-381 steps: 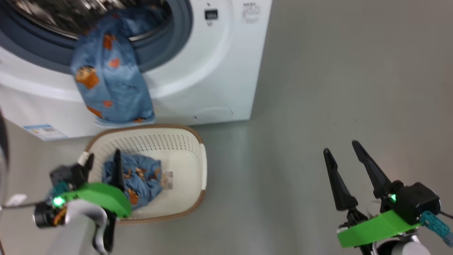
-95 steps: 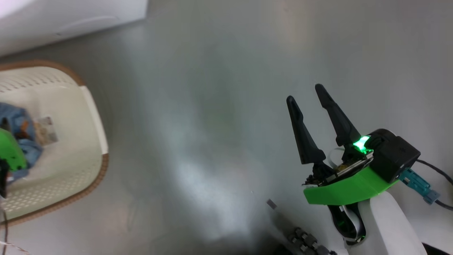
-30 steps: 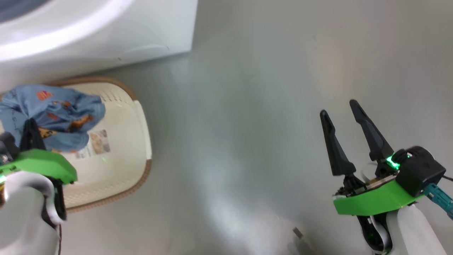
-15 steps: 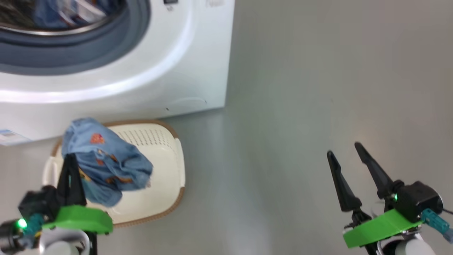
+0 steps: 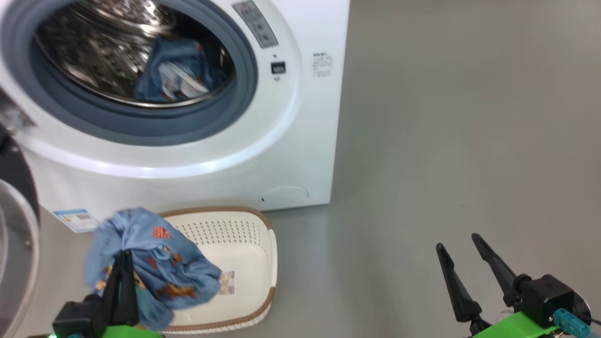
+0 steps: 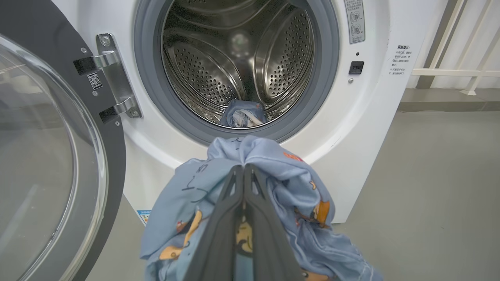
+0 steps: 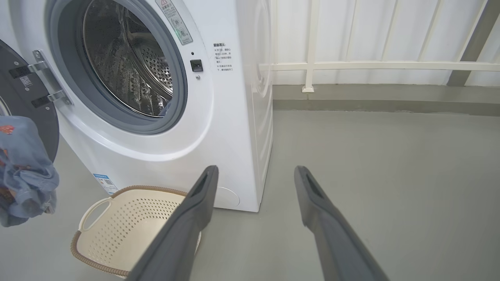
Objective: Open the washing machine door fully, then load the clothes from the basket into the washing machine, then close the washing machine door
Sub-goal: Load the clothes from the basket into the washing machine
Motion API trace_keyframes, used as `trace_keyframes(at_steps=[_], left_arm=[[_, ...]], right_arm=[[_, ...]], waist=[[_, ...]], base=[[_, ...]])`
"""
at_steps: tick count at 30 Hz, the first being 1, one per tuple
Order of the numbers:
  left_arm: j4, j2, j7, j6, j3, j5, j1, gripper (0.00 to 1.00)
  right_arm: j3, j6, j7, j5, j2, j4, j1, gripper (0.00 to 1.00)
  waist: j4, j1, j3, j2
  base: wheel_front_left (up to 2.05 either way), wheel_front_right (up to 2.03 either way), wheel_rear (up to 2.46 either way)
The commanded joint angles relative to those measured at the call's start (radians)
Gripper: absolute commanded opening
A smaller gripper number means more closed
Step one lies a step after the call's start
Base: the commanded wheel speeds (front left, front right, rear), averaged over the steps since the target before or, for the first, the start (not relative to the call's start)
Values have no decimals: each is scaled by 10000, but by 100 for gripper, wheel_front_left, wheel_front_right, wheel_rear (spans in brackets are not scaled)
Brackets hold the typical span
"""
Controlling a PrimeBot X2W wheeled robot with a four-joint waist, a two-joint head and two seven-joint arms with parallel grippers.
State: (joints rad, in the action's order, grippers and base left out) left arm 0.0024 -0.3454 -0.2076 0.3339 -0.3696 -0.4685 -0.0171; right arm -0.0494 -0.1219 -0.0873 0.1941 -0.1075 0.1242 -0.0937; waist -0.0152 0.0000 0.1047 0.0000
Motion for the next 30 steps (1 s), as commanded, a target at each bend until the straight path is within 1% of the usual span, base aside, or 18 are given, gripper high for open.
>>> trace_keyframes(at_steps=[1, 7, 15, 30], left_arm=[[-301, -298, 39, 50, 346, 69, -137, 0], [-403, -359, 169, 23, 214, 18, 116, 0], [-507, -405, 229, 30, 155, -55, 284, 0], [-526, -394, 229, 24, 80, -163, 315, 0]], right_arm=[[-181, -88, 44, -71, -44, 342, -19, 100], [-118, -88, 271, -166, 95, 479, -368, 100], [-3, -88, 429, -229, 186, 629, -597, 100], [17, -88, 526, -228, 253, 745, -640, 100]], waist=[[415, 0, -630, 0], [516, 0, -1054, 0], [547, 0, -1334, 0], [470, 0, -1346, 0]], base=[[0, 0, 0], [0, 0, 0], [0, 0, 0], [0, 0, 0]])
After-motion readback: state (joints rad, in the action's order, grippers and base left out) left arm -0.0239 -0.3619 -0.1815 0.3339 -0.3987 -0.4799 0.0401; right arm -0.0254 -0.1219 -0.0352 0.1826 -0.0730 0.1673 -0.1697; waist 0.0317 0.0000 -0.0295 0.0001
